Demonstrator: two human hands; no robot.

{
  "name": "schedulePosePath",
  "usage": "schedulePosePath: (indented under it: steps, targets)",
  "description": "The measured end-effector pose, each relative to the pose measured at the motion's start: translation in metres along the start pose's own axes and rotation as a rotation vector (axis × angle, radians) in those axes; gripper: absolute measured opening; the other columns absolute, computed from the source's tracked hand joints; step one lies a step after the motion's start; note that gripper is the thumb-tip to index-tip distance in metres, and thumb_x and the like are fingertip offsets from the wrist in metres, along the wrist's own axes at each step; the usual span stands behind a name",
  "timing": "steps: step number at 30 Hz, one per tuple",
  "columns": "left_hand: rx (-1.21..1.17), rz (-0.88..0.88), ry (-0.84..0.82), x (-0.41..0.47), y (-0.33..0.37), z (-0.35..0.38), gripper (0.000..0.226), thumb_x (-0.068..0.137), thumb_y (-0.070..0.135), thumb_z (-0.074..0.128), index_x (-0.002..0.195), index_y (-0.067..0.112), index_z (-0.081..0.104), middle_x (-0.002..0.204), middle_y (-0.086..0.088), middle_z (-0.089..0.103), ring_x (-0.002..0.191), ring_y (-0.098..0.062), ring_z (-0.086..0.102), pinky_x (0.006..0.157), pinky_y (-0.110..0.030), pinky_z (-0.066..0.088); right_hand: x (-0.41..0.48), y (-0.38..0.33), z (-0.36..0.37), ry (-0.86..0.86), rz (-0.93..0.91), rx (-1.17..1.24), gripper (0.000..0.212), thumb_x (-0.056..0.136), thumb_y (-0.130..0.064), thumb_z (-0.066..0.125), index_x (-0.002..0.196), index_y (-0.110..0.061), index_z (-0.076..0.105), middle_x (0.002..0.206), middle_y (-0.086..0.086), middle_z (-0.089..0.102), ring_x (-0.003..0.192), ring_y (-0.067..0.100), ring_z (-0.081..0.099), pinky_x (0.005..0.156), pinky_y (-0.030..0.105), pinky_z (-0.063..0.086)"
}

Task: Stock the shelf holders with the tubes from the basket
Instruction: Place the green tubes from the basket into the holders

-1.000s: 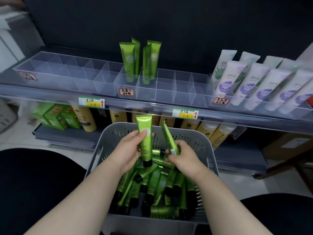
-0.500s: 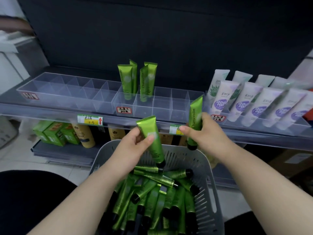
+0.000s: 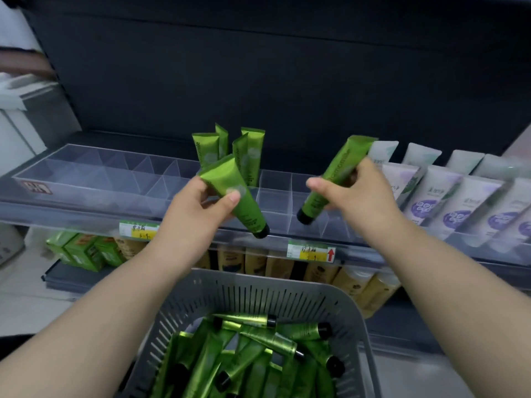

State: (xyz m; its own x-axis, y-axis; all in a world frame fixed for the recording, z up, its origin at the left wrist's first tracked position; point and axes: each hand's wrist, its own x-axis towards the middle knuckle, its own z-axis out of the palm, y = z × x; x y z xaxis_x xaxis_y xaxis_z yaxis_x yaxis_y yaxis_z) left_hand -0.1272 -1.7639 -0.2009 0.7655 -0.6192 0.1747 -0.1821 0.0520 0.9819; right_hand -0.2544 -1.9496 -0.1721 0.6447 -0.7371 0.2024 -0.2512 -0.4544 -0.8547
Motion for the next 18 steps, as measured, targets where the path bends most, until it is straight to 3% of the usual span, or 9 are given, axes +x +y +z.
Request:
schedulePosePath:
  steps: [4,8,11,16,18]
  targets:
    - [0.001,0.057,-0.013,0.018,0.008,0.001,0.016,0.086,0.023,0.065,0.101,0.028,0.061,0.105,0.007,0.069,0.102,-0.013,0.065,0.090,-0.038,0.051,0.035,-0.020,0.009,0.012,-0.043,-0.008,0.044,0.074,-0.042,0.075,0.101,-0.017,0.051,0.096,-0.001,0.063,0.075,0.013,0.068,0.063,0.026,0.058]
    - [0.054,0.090,-0.033,0.035,0.011,-0.001,0.013,0.082,0.033,0.065,0.094,0.038,0.063,0.105,0.010,0.069,0.103,-0.012,0.064,0.094,-0.044,0.048,0.071,-0.026,0.027,0.024,-0.041,-0.025,0.044,0.072,-0.041,0.077,0.098,-0.016,0.052,0.092,-0.001,0.062,0.081,0.019,0.068,0.072,0.036,0.059]
    - [0.057,0.110,-0.025,0.043,0.012,-0.005,0.013,0.082,0.034,0.067,0.089,0.044,0.063,0.102,0.010,0.070,0.101,-0.013,0.065,0.091,-0.047,0.050,0.094,-0.024,0.042,0.001,0.008,-0.078,0.052,0.069,-0.042,0.079,0.104,-0.014,0.053,0.103,0.002,0.062,0.094,0.021,0.064,0.081,0.039,0.057]
    - [-0.029,0.130,-0.009,0.048,0.011,-0.017,0.015,0.070,0.037,0.066,0.084,0.043,0.066,0.101,0.011,0.071,0.101,-0.011,0.065,0.093,-0.040,0.049,0.116,-0.008,0.062,-0.019,0.093,-0.160,0.055,0.069,-0.040,0.079,0.109,-0.015,0.052,0.108,0.004,0.061,0.097,0.023,0.063,0.084,0.038,0.056]
    - [-0.034,0.129,-0.003,0.050,0.008,-0.021,0.017,0.068,0.037,0.065,0.084,0.043,0.067,0.101,0.012,0.071,0.101,-0.010,0.065,0.093,-0.040,0.049,0.117,0.000,0.068,-0.037,0.130,-0.205,0.063,0.072,-0.038,0.077,0.122,-0.014,0.047,0.118,0.004,0.057,0.106,0.023,0.060,0.085,0.031,0.052]
